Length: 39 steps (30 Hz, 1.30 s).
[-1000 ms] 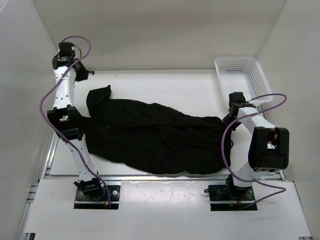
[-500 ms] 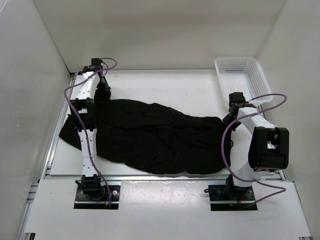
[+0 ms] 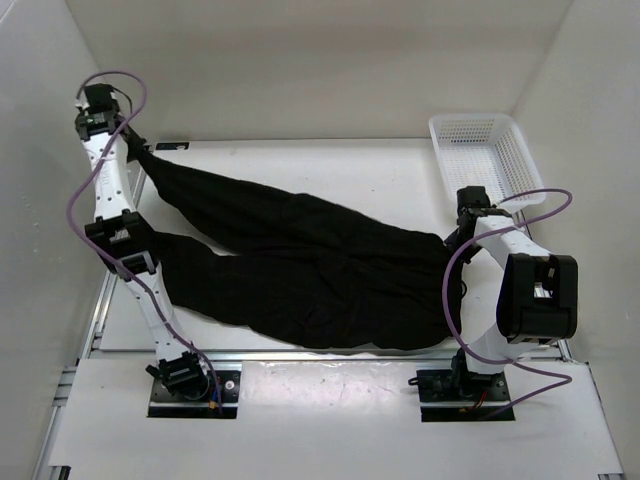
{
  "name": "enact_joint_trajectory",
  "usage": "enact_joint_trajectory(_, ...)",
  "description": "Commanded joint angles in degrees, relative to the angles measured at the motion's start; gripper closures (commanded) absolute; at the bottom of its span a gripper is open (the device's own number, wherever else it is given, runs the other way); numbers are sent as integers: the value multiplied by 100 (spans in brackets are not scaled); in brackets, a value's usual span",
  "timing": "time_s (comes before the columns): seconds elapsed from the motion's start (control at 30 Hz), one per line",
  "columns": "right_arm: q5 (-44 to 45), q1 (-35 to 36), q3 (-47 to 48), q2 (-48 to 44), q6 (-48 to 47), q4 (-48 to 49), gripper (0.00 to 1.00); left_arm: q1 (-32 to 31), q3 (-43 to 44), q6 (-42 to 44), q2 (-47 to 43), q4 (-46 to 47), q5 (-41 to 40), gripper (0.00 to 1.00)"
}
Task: Fold and stack the trousers
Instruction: Flatten the trousers out
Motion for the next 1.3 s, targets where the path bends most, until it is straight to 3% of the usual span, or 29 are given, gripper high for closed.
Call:
enact_joint_trajectory(0.0, 204, -30, -26, -23, -75, 32, 100, 51, 393, -89, 80, -105, 163, 78)
enact_joint_trajectory(0.1, 204, -30, -26, -23, -75, 32, 100, 122, 175, -230, 134, -106, 444, 56)
enact_joint_trajectory(0.13, 204, -30, -26, -76, -75, 32, 100, 122, 113, -230, 134, -106, 567, 38)
enact_joint_trajectory(0.17, 204, -30, -26, -76, -153, 32, 99, 122, 113, -177, 134, -106, 568, 32)
enact_joint_trajectory(0.2, 204, -30, -26, -154, -241, 32, 94, 70, 113, -177, 56, -106, 568, 25)
enact_joint_trajectory(0.23, 135, -30, -26, -294, -312, 102, 92, -26, 113, -99, 55, -106, 568, 11)
enact_joint_trajectory(0.27, 134, -30, -78, -400, -312, 155, 86, -80, 113, -20, -32, -106, 568, 6)
enact_joint_trajectory(0.3, 134, -30, -79, -523, -460, 277, 58, -80, 191, -19, -33, -106, 568, 3)
enact_joint_trajectory(0.33, 134, -30, -140, -751, -514, 278, 39, -158, 192, 60, -120, -106, 568, 0)
enact_joint_trajectory(0.37, 134, -30, -140, -849, -515, 278, 27, -211, 253, 60, -217, -106, 568, 0)
enact_joint_trajectory(0.43, 213, -30, -70, -1129, -585, 218, 10, -212, 253, 60, -392, -106, 778, 0)
enact_joint_trajectory(0.5, 292, -82, 61, -1332, -655, 164, 8, -273, 253, 191, -551, -158, 831, 0)
enact_joint_trajectory(0.6, 345, -82, 62, -1911, -655, 32, 15, -335, -54, 438, -885, -159, 1077, 11)
enact_joint_trajectory(0.63, 345, -82, -8, -2035, -716, -29, 32, -335, -159, 499, -1060, -211, 1078, 21)
enact_joint_trajectory(0.67, 275, -82, -87, -2149, -717, -29, 49, -405, -317, 552, -1157, -211, 1078, 55)
enact_joint_trajectory(0.7, 170, -82, -157, -2359, -717, -90, 67, -405, -710, 622, -1271, -211, 1078, 76)
enact_joint_trajectory(0.73, 91, -82, -236, -2457, -804, -91, 97, -484, -931, 623, -1377, -211, 1078, 90)
enact_joint_trajectory(0.9, -445, 225, -1175, -3352, -1094, -214, 100, -774, -2854, 528, -2562, 174, 613, 90)
enact_joint_trajectory(0.93, -559, 286, -1334, -3485, -1147, -275, 100, -774, -3667, 404, -2791, 288, 612, 90)
enact_joint_trajectory(1.07, -1069, 1031, -2020, -3943, -825, -556, 89, -835, -5737, -378, -3776, 991, 935, 90)
enact_joint_trajectory(1.13, -1175, 1392, -2275, -3996, -508, -557, 78, -984, -6449, -580, -3883, 1396, 1174, 86)
enact_joint_trajectory(1.17, -1028, 1664, -2276, -3839, -106, -557, 72, -1055, -6540, -633, -3831, 1397, 1174, 86)
enact_joint_trajectory(1.27, -1122, 1719, -2154, -3130, 127, -329, 69, -1240, -6515, -696, -3261, 1450, 911, 87)
